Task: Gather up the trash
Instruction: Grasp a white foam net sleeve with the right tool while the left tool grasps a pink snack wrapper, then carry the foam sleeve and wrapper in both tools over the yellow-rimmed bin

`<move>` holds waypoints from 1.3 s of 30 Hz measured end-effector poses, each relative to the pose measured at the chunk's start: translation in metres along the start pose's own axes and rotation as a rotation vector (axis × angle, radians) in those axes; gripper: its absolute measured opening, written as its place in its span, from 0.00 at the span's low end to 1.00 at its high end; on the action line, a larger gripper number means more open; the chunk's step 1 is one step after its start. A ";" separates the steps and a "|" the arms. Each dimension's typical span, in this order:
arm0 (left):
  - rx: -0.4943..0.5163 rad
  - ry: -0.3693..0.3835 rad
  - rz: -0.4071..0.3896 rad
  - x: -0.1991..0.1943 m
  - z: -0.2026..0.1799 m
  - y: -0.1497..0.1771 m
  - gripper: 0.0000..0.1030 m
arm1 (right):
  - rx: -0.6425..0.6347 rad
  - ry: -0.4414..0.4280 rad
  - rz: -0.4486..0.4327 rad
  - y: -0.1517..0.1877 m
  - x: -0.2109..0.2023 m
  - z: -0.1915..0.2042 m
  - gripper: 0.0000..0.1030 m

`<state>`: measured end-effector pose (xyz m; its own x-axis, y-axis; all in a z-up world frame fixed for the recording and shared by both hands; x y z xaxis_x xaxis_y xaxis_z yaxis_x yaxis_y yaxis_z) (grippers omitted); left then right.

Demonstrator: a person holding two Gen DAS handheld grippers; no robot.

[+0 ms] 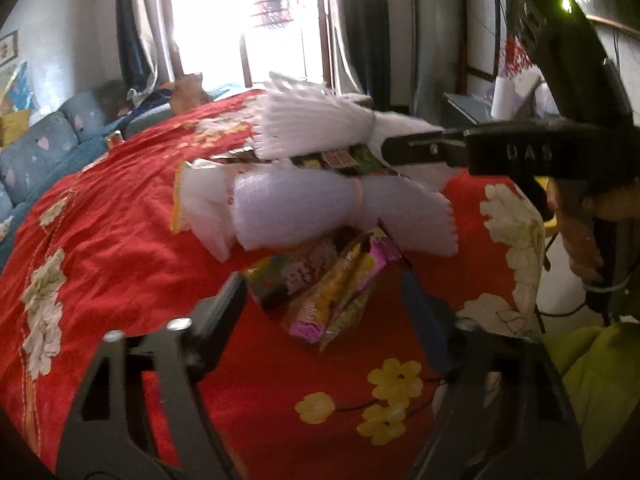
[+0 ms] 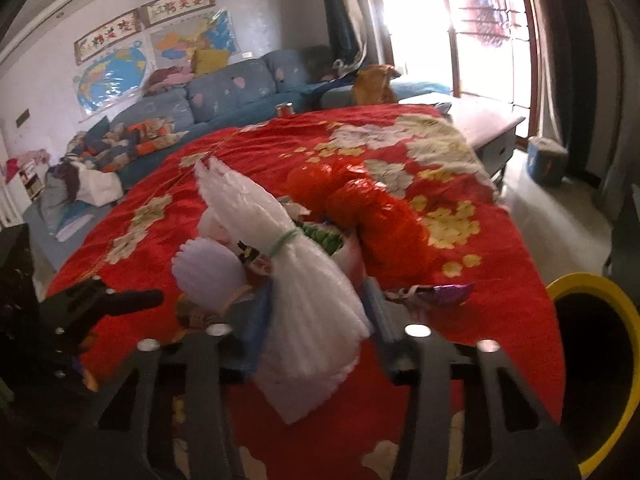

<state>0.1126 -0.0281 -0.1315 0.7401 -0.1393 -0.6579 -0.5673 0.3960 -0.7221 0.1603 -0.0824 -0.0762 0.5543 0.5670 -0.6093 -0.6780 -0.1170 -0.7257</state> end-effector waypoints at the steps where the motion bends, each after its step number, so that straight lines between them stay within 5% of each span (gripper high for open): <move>1: 0.001 0.005 0.016 0.003 -0.002 0.002 0.52 | 0.000 -0.003 -0.004 0.000 0.000 0.000 0.26; 4: 0.000 0.017 0.049 0.008 0.003 0.010 0.27 | 0.010 -0.015 -0.025 -0.002 -0.006 0.001 0.21; 8: -0.028 0.046 0.045 0.006 0.004 0.011 0.10 | 0.039 -0.027 -0.057 -0.006 -0.017 -0.002 0.20; 25: -0.130 0.180 -0.070 -0.024 -0.007 -0.041 0.06 | 0.156 0.010 -0.167 -0.027 -0.067 -0.042 0.19; 39: -0.091 0.250 -0.127 -0.012 -0.053 -0.107 0.06 | 0.298 0.170 -0.259 -0.032 -0.110 -0.113 0.19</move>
<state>0.1456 -0.1166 -0.0574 0.7021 -0.4061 -0.5848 -0.5140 0.2793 -0.8110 0.1759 -0.2334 -0.0218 0.7795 0.4012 -0.4810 -0.6018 0.2664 -0.7529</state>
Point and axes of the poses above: each gripper's, at about its wrist camera, not at the fingertips, and x roughly the way its jaws point, z to its left, y to its underside, the point moved 8 cm from there along x, roughly the way its jaws point, and after that the axes turned 10 degrees about x, right-handed, at the moved point
